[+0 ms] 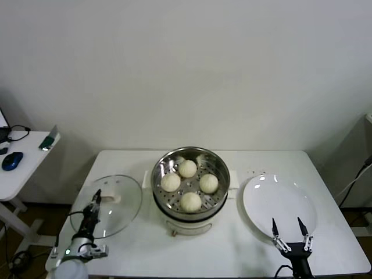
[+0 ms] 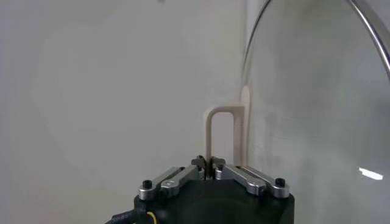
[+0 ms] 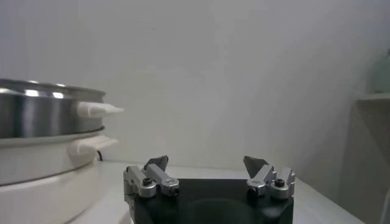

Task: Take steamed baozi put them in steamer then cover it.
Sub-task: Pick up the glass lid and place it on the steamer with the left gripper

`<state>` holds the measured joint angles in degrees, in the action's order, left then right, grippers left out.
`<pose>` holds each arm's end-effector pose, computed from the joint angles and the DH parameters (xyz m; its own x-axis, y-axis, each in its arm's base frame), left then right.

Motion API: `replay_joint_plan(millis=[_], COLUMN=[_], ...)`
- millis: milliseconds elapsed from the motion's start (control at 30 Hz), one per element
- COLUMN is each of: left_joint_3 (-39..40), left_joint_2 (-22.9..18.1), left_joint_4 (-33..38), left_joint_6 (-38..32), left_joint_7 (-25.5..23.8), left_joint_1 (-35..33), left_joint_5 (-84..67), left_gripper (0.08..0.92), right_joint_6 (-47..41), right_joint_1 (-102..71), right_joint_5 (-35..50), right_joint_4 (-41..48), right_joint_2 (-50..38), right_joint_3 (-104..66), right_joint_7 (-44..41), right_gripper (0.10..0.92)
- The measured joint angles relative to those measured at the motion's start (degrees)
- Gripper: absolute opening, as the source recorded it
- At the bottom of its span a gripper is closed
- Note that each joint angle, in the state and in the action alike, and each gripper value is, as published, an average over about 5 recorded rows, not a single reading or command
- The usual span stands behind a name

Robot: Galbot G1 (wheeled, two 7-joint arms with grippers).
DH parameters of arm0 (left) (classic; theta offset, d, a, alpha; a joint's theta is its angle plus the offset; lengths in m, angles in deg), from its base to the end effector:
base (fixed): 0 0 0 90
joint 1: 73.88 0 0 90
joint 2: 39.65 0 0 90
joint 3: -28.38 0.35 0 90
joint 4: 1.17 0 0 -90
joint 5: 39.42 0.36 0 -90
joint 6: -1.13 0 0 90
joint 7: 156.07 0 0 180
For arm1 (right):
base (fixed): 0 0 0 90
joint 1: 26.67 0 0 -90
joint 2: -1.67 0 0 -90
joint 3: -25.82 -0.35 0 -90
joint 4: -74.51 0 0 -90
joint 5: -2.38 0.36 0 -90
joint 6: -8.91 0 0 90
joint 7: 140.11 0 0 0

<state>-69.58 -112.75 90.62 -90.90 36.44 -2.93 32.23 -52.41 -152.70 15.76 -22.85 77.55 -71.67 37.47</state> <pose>0.2358 0.1462 -0.4090 -0.9951 -0.0901 0.0417 0.0420 -0.0009 0.9991 0.1196 -0.1193 -0.4374 -0.9993 0.0268 -0.0269 0.0286 0.9972 -0.0696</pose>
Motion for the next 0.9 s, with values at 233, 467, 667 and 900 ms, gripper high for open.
replay_joint_plan(millis=[233, 467, 667, 900], left_joint_3=[-0.38, 1.95, 7.24, 16.32], left_joint_2=[4.44, 7.46, 7.99, 6.48], left_joint_4=[8.2, 16.95, 23.23, 27.28], left_joint_6=[4.99, 11.69, 17.73, 24.37], left_joint_7=[-6.55, -12.62, -17.24, -22.51], left_joint_1=[0.53, 1.86, 3.89, 7.29], left_joint_5=[-5.21, -8.06, -7.51, -3.67], left_gripper=[0.14, 0.14, 0.14, 0.14], right_joint_6=[-0.92, -1.52, -1.4, -0.68], right_joint_1=[0.21, 0.82, 1.19, 1.93], right_joint_5=[-1.52, -2.37, -2.71, -2.57], right_joint_4=[0.31, 0.75, 1.28, 2.34], right_joint_2=[-0.05, 0.05, -0.06, -0.62], right_joint_3=[-0.25, -0.14, 0.2, 0.8], right_joint_7=[1.54, 2.57, 3.01, 3.45], right_gripper=[0.823, 0.823, 0.823, 0.823])
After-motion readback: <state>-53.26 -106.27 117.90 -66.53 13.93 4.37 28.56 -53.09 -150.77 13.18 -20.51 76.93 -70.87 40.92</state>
